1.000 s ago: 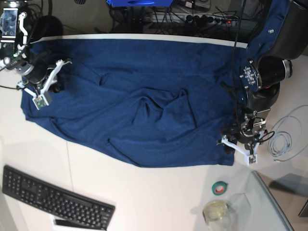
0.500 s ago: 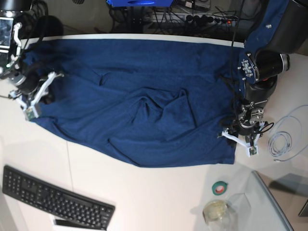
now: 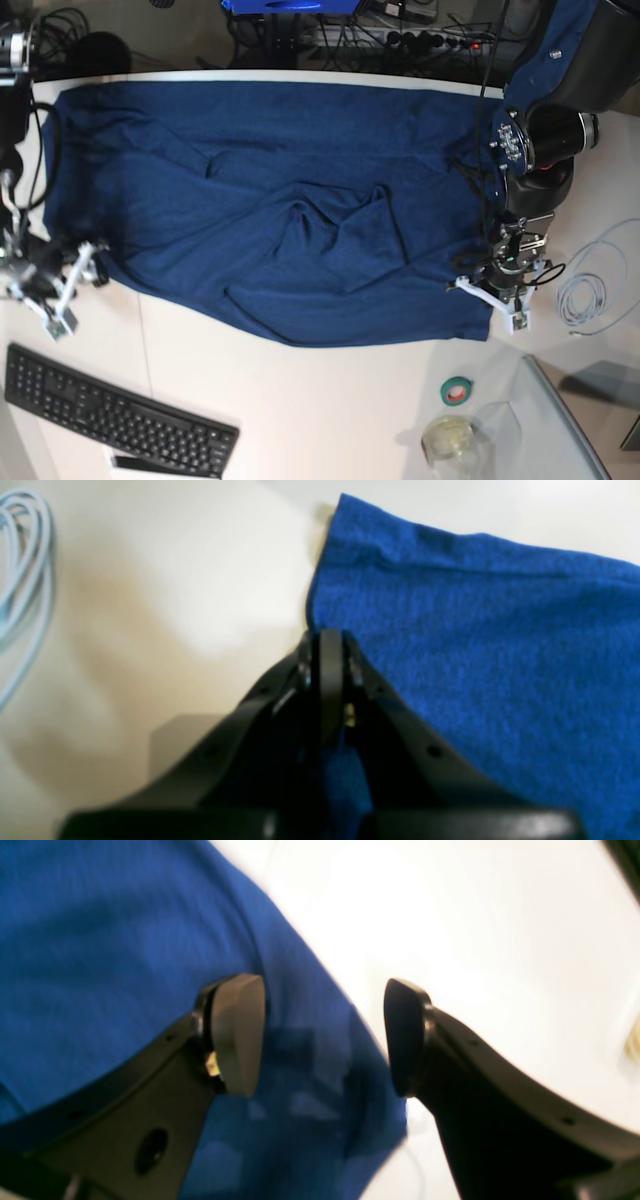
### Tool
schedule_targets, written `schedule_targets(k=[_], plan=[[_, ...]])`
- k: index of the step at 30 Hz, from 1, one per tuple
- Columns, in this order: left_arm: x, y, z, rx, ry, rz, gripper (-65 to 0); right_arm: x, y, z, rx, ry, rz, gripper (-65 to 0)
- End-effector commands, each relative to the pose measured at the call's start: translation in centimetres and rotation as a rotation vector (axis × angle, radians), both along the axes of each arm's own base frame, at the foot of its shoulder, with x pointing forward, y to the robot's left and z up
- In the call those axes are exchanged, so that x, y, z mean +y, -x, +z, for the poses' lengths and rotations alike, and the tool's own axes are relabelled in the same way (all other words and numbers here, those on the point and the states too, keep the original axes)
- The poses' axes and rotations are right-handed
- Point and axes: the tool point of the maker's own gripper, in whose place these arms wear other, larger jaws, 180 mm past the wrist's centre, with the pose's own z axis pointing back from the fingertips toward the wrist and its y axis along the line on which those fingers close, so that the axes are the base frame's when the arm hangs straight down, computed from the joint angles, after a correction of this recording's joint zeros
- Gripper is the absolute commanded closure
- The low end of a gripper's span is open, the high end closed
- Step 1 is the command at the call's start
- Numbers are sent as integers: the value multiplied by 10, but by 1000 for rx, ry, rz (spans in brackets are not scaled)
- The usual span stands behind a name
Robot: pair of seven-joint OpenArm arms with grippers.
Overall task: Layout the t-shirt on the table in an organized manner, then fold the t-shirt properly
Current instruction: 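Move both grippers back to the hem corners and grasp them, then lift the hem with both grippers and fold it over onto the collar edge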
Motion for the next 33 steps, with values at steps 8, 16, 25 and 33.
schedule_targets(k=[8, 16, 25, 33], plan=[[-10, -35, 36, -93, -5, -13, 0, 32, -47, -8, 21, -51, 53, -378], [-15, -39, 40, -101, -4, -20, 0, 45, -48, -23, 25, -89, 59, -396], [-14, -37, 37, -93, -4, -19, 0, 39, -37, -40, 58, -117, 12, -93], [-13, -31, 32, -84, -5, -18, 0, 43, -47, -28, -28, -140, 27, -6]])
